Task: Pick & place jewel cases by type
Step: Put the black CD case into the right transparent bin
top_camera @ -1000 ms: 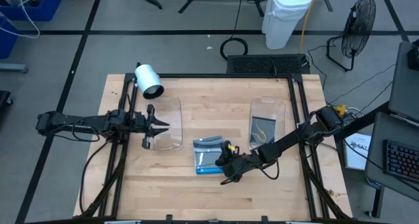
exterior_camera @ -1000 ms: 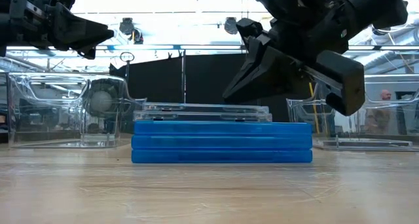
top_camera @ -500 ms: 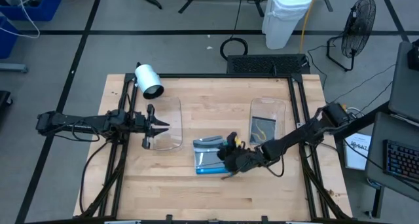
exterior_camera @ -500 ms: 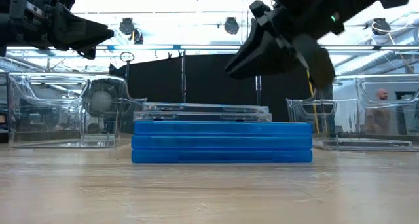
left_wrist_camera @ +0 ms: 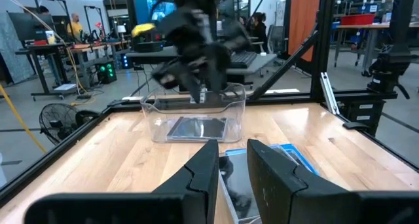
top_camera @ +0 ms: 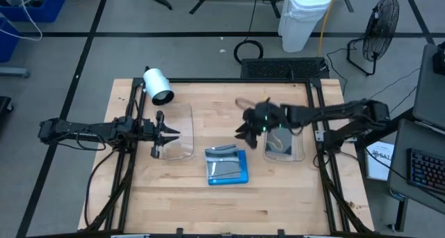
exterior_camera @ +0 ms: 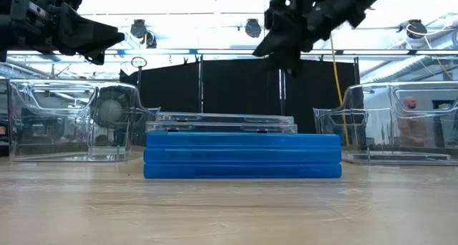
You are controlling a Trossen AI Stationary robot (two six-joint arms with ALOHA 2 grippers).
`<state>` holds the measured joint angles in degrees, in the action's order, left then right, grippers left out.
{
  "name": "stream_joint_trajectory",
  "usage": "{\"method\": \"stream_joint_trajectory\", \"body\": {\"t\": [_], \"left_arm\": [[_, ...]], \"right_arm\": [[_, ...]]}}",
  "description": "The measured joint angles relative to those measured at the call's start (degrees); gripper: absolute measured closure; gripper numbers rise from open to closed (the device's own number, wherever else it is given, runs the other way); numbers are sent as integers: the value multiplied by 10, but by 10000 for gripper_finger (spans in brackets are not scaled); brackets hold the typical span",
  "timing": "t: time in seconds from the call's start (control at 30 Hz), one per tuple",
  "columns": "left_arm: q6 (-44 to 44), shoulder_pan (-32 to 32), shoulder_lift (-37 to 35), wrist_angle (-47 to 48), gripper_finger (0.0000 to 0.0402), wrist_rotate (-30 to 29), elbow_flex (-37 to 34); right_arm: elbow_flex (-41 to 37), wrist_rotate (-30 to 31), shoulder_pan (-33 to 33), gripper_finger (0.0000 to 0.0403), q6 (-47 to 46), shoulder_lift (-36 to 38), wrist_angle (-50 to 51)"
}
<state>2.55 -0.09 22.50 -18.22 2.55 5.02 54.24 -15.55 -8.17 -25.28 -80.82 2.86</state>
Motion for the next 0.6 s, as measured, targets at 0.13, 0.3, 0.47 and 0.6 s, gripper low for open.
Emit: {"method": "stream_joint_trajectory", "body": {"t": [0.13,0.3,0.47,0.6], "left_arm": [[0,0,0,0,314,0,0],[0,0,0,0,314,0,0],[0,0,0,0,314,-1,0],[0,0,0,0,314,-1,0]], "right_arm": [[0,-159,-61,254,-139,-16,-8],[0,-193,-70,254,-189,-54,-15],[0,-197,-60,254,-178,-93,-12],[0,-189,-49,254,-144,-114,-13]]}}
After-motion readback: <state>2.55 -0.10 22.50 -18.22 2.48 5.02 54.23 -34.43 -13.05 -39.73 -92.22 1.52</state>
